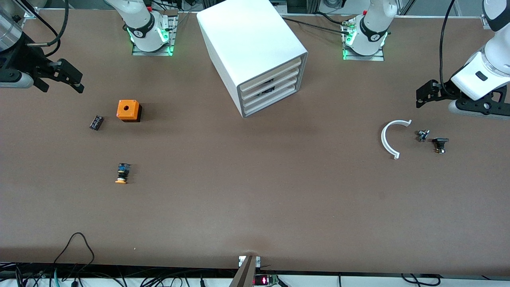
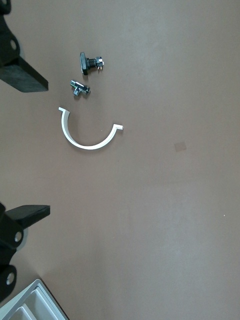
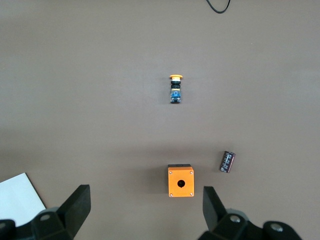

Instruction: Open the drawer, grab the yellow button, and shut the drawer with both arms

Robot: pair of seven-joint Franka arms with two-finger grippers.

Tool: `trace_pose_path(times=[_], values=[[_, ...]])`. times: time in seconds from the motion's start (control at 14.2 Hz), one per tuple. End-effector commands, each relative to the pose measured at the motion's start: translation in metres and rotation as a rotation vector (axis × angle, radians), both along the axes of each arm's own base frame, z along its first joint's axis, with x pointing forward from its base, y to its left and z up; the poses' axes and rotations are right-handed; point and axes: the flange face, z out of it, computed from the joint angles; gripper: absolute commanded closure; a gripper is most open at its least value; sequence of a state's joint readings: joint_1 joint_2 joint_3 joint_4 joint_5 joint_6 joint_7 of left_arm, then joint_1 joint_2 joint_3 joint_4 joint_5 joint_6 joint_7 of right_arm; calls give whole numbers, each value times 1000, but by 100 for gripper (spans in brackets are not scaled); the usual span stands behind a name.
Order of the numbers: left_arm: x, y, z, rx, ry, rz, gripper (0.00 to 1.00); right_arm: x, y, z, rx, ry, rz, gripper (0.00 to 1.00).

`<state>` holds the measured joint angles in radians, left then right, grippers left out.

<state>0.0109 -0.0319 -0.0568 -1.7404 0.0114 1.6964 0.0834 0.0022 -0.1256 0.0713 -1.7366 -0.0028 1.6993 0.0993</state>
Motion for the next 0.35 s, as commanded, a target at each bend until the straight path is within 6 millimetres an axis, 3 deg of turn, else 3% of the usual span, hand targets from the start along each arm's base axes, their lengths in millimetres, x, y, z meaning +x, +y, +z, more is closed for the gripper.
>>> trace_pose_path(times=[0.0,0.28], values=[[-2,-1,8,4,1,8,1,-6,-2,6,10,-2,2,1],[-3,-1,9,6,0,8,1,-6,-2,7,10,-1,4,1]])
